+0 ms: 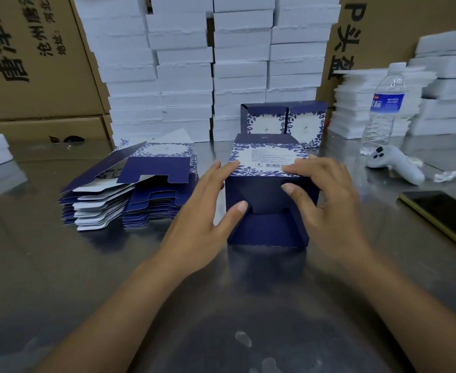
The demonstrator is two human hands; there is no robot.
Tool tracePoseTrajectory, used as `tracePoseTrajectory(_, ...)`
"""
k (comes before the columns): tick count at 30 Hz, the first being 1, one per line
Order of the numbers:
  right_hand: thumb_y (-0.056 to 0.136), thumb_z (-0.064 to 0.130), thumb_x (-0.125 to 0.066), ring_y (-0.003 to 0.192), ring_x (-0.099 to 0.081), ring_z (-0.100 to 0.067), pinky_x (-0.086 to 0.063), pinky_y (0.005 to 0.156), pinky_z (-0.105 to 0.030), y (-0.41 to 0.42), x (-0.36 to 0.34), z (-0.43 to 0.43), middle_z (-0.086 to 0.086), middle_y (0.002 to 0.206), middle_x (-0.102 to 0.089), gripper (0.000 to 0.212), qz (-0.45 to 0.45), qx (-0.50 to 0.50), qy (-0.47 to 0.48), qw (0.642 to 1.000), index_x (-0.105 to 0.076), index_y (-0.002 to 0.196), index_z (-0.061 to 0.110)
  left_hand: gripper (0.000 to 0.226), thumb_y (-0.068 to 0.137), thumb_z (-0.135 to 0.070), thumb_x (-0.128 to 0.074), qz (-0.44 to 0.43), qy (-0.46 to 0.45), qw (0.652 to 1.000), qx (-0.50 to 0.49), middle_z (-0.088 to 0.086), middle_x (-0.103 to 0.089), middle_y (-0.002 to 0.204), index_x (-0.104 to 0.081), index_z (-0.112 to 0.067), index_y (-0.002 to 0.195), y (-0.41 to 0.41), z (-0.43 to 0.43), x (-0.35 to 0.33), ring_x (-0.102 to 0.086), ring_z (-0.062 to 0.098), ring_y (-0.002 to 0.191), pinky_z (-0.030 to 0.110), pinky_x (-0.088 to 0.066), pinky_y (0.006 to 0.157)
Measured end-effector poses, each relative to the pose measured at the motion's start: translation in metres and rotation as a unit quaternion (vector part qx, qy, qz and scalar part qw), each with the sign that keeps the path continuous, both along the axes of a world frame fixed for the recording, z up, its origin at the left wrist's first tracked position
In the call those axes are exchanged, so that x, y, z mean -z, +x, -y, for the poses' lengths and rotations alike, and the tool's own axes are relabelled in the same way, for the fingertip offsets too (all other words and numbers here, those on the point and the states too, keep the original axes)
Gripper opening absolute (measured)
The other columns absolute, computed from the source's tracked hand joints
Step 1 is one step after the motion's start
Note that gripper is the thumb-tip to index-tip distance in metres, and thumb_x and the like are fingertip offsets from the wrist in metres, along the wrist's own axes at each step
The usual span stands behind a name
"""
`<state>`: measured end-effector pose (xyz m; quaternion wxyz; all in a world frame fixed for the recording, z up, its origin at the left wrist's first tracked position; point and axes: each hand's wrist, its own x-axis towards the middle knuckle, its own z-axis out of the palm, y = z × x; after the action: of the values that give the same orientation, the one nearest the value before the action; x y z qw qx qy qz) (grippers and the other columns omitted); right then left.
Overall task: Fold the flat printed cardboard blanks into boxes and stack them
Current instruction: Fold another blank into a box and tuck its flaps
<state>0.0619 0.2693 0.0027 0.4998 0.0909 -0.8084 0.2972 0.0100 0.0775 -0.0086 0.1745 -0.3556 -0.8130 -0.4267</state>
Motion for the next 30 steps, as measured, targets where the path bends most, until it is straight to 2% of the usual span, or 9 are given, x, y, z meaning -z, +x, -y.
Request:
tracePoseTrajectory(2, 0.084, 0.015, -0.064, 0.098, -0.053, -0.022, -0.036, 0.090, -0.014, -0.001, 0.000, 0.000, 0.006, 0.098, -0.055, 0.017, -0.020, 0.009, 0.006, 1.000, -0.070, 0.100, 0.013, 0.042, 0.089, -0.057, -0.045, -0.023, 0.020, 1.000, -0.008, -0.023, -0.022, 0.153, -0.033, -0.058, 0.129, 0.002, -0.001, -0.002, -0.017, -0.016, 0.135, 0.008, -0.021, 0.105)
tracePoseTrajectory(4, 0.083, 0.014, -0.066, 0.097, -0.054, -0.022, -0.037, 0.089, -0.016, 0.000, 0.000, 0.001, 0.006, 0.096, -0.056, 0.016, -0.033, 0.010, 0.012, 0.999, -0.071, 0.098, 0.013, 0.038, 0.088, -0.052, -0.046, -0.063, 0.042, 0.997, -0.026, -0.023, -0.029, 0.148, -0.048, -0.045, 0.125, 0.003, -0.001, -0.007, -0.021, -0.019, 0.132, -0.002, -0.018, 0.098)
tracePoseTrajectory(7, 0.082, 0.014, -0.067, 0.096, -0.053, -0.021, -0.038, 0.088, -0.017, 0.002, -0.001, 0.005, 0.003, 0.096, -0.058, 0.017, -0.032, -0.002, 0.018, 0.999, -0.071, 0.099, 0.013, 0.030, 0.089, -0.038, -0.052, -0.146, 0.069, 0.986, -0.045, -0.019, -0.047, 0.132, -0.063, -0.024, 0.112, 0.006, -0.004, -0.013, -0.040, -0.009, 0.123, 0.015, -0.032, 0.103)
tracePoseTrajectory(9, 0.082, 0.016, -0.067, 0.097, -0.054, -0.022, -0.038, 0.088, -0.017, 0.005, -0.001, 0.009, -0.001, 0.098, -0.060, 0.018, -0.023, -0.010, 0.020, 0.999, -0.071, 0.100, 0.014, 0.022, 0.088, -0.029, -0.057, -0.212, 0.078, 0.972, -0.057, -0.017, -0.056, 0.114, -0.068, -0.016, 0.102, 0.008, -0.004, -0.016, -0.052, 0.002, 0.110, 0.033, -0.043, 0.095)
tracePoseTrajectory(11, 0.084, 0.021, -0.066, 0.097, -0.053, -0.022, -0.037, 0.088, -0.017, 0.007, -0.001, 0.011, -0.001, 0.099, -0.060, 0.019, -0.021, -0.013, 0.028, 0.999, -0.071, 0.101, 0.014, 0.015, 0.086, -0.022, -0.061, -0.245, 0.093, 0.963, -0.066, -0.017, -0.059, 0.101, -0.070, -0.013, 0.094, 0.008, -0.004, -0.018, -0.057, 0.006, 0.098, 0.039, -0.046, 0.087)
tracePoseTrajectory(15, 0.084, 0.025, -0.061, 0.096, -0.052, -0.021, -0.035, 0.088, -0.014, 0.007, -0.001, 0.016, -0.003, 0.098, -0.060, 0.021, -0.049, 0.002, 0.045, 0.998, -0.071, 0.097, 0.011, 0.007, 0.082, -0.016, -0.068, -0.238, 0.123, 0.961, -0.062, -0.013, -0.062, 0.093, -0.071, -0.011, 0.086, 0.011, -0.006, -0.019, -0.060, 0.012, 0.091, 0.047, -0.048, 0.081)
tracePoseTrajectory(24, 0.085, 0.020, -0.070, 0.078, -0.054, -0.022, -0.043, 0.070, -0.031, 0.004, -0.001, 0.019, -0.005, 0.080, -0.062, 0.011, -0.155, -0.018, 0.062, 0.986, -0.074, 0.081, 0.011, 0.010, 0.081, -0.017, -0.069, -0.199, 0.131, 0.970, -0.046, 0.002, -0.066, 0.083, -0.072, -0.008, 0.084, 0.029, -0.017, -0.022, -0.059, 0.022, 0.084, 0.046, -0.048, 0.076)
tracePoseTrajectory(27, 0.085, 0.018, -0.068, 0.078, -0.052, -0.019, -0.043, 0.069, -0.031, 0.004, -0.002, 0.020, -0.004, 0.079, -0.062, 0.012, -0.147, -0.028, 0.064, 0.987, -0.073, 0.079, 0.009, 0.007, 0.081, -0.014, -0.069, -0.165, 0.153, 0.973, -0.041, 0.000, -0.066, 0.083, -0.071, -0.009, 0.082, 0.031, -0.019, -0.023, -0.057, 0.019, 0.084, 0.039, -0.047, 0.077)
tracePoseTrajectory(30, 0.085, 0.015, -0.067, 0.075, -0.051, -0.019, -0.041, 0.067, -0.028, 0.003, -0.003, 0.022, -0.005, 0.076, -0.062, 0.014, -0.142, -0.030, 0.066, 0.987, -0.070, 0.075, 0.006, 0.006, 0.081, -0.014, -0.068, -0.164, 0.149, 0.974, -0.043, -0.001, -0.065, 0.081, -0.070, -0.009, 0.081, 0.029, -0.018, -0.022, -0.055, 0.018, 0.082, 0.041, -0.046, 0.075)
